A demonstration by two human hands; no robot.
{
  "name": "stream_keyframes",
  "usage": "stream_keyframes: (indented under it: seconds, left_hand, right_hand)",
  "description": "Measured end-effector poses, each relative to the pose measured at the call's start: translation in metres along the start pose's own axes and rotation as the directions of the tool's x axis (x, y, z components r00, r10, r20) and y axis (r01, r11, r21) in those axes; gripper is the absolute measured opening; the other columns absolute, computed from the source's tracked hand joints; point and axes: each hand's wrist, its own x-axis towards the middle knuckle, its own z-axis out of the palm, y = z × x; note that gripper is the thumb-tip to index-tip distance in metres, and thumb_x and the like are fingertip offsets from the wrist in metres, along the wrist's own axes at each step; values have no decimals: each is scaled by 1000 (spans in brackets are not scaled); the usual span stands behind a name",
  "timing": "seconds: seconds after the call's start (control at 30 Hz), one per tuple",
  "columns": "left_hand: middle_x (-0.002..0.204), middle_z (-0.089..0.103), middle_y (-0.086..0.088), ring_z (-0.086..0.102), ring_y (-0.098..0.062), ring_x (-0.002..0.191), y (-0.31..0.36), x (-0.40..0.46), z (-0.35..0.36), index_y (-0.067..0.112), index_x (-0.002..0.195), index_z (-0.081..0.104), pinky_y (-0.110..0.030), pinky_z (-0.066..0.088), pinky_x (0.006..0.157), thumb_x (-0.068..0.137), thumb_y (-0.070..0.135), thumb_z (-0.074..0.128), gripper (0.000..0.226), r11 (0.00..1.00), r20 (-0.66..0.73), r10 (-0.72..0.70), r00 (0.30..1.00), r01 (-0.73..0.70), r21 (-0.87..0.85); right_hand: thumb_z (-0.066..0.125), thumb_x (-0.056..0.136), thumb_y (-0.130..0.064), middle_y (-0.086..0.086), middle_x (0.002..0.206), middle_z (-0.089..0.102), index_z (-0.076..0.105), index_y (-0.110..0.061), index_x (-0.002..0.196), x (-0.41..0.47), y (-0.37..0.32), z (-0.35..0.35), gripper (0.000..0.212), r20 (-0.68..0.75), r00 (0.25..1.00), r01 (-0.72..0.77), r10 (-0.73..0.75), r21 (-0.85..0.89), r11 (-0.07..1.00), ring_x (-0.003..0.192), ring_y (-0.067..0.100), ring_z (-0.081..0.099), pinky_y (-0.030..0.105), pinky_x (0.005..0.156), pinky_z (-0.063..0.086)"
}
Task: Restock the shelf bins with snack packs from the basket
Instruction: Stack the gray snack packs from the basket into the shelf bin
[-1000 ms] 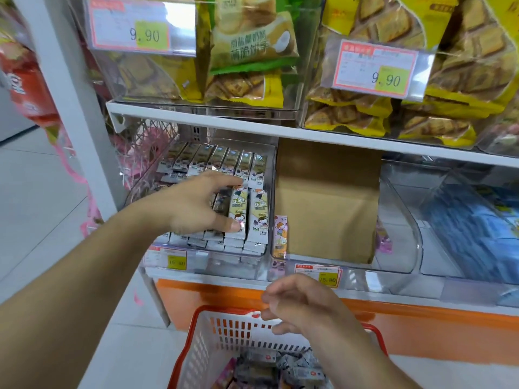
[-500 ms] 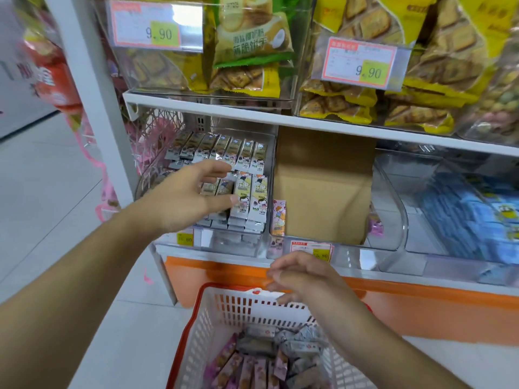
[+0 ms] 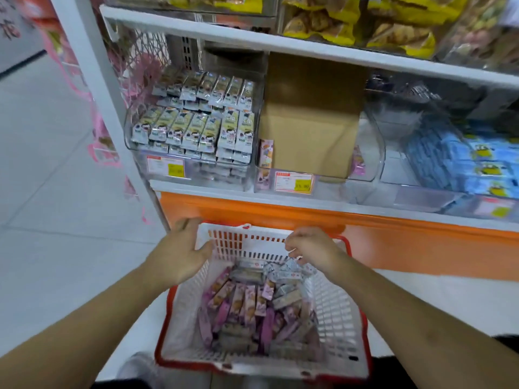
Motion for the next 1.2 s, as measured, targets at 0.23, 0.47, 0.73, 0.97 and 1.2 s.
stream_keyframes:
  seconds: [0.23, 0.47, 0.73, 0.97, 1.2]
  left_hand:
    - [170, -3, -2, 13, -41, 153, -46, -7, 90, 26, 160, -18, -60, 23, 122, 96, 65, 49, 100, 963, 103, -261, 960, 266, -43]
    - [169, -5, -2, 16, -42, 151, -48, -2, 101, 26, 158, -24, -60, 30, 117, 90, 78, 41, 107, 957, 69, -285, 956, 280, 70]
    - [168, -4, -2, 19, -42, 149, -45, 0, 100, 27, 156, -27, -63, 35, 114, 89, 78, 45, 111, 944, 88, -315, 945, 303, 130]
    - [170, -22, 0, -6, -40, 157, -29, -2, 78, 35, 154, -30, -67, 9, 122, 94, 77, 37, 99, 904, 171, -422, 891, 396, 163]
    - [128, 65, -15, 63, -30, 118, 61, 3, -31, 10, 123, 67, -45, 48, 103, 106, 46, 47, 44, 991, 308, -86, 948, 114, -74]
  right_hand:
    - [61, 101, -21, 2, 111, 71, 75, -13, 109, 49, 79, 26, 18, 44, 994, -83, 97, -249, 965, 106, 21, 65, 39, 99, 50]
    - [61, 99, -12, -5, 103, 61, 66, -23, 115, 58, 156, 52, 20, -38, 988, -150, 147, -392, 908, 82, 14, 57, 13, 52, 39]
    - [70, 85, 0, 2, 106, 64, 67, -20, 94, 59, 170, 58, 22, -165, 967, -239, 193, -333, 912, 78, 12, 55, 26, 55, 45]
    - [79, 87, -12, -13, 94, 54, 64, -29, 92, 34, 95, 22, 23, 28, 999, -34, 46, -338, 941, 74, 2, 53, 16, 55, 37]
    - [76, 91, 1, -1, 124, 63, 67, -26, 114, -45, -43, -23, 37, 207, 921, 364, -329, -160, 918, 79, 31, 77, 44, 72, 62]
